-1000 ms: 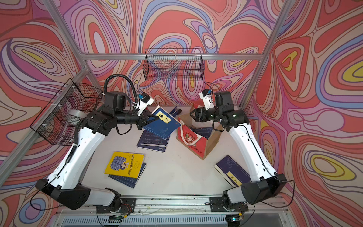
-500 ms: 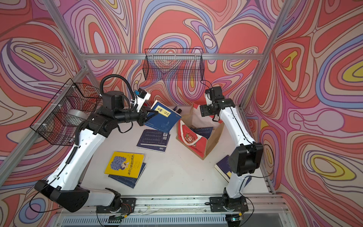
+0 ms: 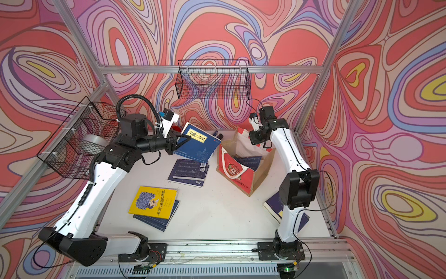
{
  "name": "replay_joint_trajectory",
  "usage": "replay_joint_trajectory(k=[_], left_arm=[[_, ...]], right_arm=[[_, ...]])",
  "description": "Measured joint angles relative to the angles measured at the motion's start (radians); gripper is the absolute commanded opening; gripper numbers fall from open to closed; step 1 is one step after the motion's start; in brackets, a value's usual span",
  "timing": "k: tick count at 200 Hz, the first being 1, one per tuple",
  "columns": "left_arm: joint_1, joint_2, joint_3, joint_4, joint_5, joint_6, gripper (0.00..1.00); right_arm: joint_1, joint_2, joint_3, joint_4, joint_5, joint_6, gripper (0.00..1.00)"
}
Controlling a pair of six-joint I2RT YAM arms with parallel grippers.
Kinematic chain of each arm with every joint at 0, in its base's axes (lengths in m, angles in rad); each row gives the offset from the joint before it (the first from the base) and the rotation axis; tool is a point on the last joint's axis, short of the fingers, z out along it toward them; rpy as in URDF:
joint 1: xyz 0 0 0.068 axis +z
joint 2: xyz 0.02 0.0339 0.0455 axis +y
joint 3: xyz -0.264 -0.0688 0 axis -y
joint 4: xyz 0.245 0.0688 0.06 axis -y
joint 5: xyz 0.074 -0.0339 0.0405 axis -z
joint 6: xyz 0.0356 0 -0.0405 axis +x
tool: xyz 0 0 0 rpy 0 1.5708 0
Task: Put the books into the canvas bag
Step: Pick up the canvas bag from the center of the board, then place the book in the canvas bag.
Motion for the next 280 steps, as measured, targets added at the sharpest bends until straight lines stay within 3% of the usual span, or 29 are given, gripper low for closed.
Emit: replay_joint_trajectory(k=[41,62,83,135,161,280], left_arm=[[-0.001,0.043,-0.064,0.397,0.19,-0.311,0.0],[-0.03,0.108,-0.073,0.513,0.248,-0.413,0.0],[-0.084,0.142,-0.078,0.503,0.264,-0.413,0.0],[-0.219,0.095,-0.185,0.349,0.214,-0.274,0.0],[-0.253,0.093,-0.217,0.287,0.106,-0.229,0.0],[-0.51,0.178,-0.143,0.153,-0.683,-0.124,0.0]], right_arm=[[0.005,-0.152,-0.118,0.039,-0.103,-0.006,0.0],[0.021,-0.239,-0.172,0.061,-0.152,-0.002,0.0],[0.04,-0.288,-0.192,0.078,-0.182,0.011,0.0],[0.094,-0.305,-0.222,0.122,-0.188,0.04,0.0],[0.122,-0.305,-0.222,0.131,-0.185,0.05,0.0],[0.163,-0.305,-0.222,0.158,-0.059,0.214,0.0]])
